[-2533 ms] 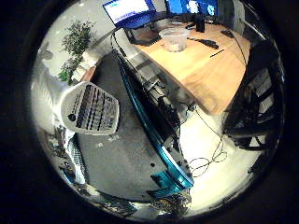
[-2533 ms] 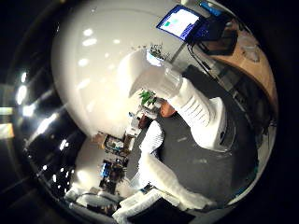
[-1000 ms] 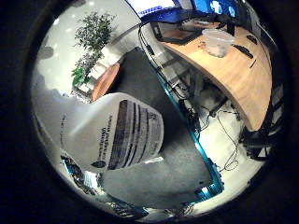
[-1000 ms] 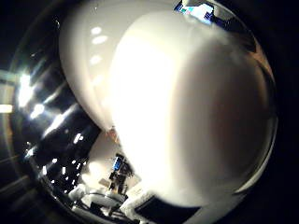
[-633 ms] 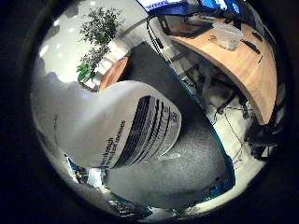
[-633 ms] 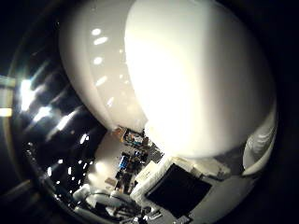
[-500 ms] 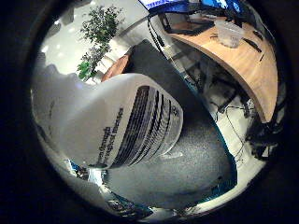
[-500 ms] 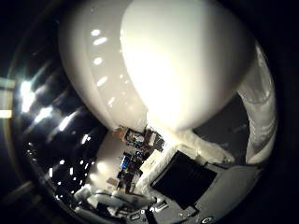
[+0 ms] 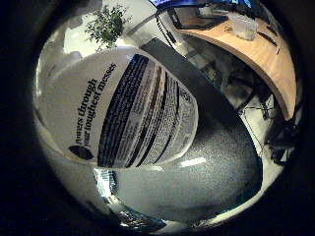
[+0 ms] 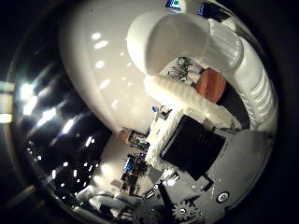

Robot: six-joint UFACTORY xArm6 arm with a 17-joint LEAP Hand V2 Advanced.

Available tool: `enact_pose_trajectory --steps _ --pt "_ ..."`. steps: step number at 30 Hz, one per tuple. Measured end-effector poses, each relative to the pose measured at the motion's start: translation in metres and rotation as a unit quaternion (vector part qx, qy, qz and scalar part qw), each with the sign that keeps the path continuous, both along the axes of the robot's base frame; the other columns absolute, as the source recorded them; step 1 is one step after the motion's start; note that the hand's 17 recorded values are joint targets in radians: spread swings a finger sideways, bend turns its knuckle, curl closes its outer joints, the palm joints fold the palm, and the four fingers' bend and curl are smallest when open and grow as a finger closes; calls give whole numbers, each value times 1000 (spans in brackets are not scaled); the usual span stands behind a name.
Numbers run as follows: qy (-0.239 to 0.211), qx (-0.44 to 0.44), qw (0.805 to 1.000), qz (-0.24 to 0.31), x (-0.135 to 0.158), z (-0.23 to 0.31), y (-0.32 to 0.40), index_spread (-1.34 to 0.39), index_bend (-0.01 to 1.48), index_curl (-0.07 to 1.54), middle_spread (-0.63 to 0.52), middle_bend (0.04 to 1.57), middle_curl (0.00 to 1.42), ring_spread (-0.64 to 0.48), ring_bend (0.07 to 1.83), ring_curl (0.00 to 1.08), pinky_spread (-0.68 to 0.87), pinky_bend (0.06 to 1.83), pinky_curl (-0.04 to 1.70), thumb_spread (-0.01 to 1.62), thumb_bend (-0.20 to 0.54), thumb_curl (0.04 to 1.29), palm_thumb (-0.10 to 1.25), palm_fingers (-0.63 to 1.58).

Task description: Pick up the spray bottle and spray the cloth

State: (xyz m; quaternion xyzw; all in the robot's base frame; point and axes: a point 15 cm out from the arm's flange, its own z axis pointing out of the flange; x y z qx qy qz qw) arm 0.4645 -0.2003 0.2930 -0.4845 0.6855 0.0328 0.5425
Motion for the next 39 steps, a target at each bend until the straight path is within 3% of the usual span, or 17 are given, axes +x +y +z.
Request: enact_pose_trajectory --steps 12,23,26,30,35,39 --pt "-21 12 1000 -1 3 8 2 -335 666 733 -158 1071 658 -186 1161 516 -349 1132 484 1215 -13 323 732 1249" --pt "-31 28 999 3 3 9 4 -280 911 791 -136 1245 678 -187 1309 577 -253 1229 630 1215 -14 352 780 1175" --pt "-31 27 999 4 3 9 5 -275 870 781 -134 1250 670 -185 1306 577 -264 1207 653 1215 -15 354 780 1105" --pt "-30 28 999 8 3 9 7 -299 707 766 -149 1174 648 -193 1277 567 -331 1130 651 1210 -20 357 748 1000" --pt "-29 27 999 13 2 9 9 -342 455 749 -176 1117 650 -208 1287 563 -392 1000 636 1193 -22 357 696 723" --pt "-31 35 998 36 -2 11 20 -360 373 729 -178 1043 642 -189 1254 554 -304 860 631 1181 -23 355 665 443"
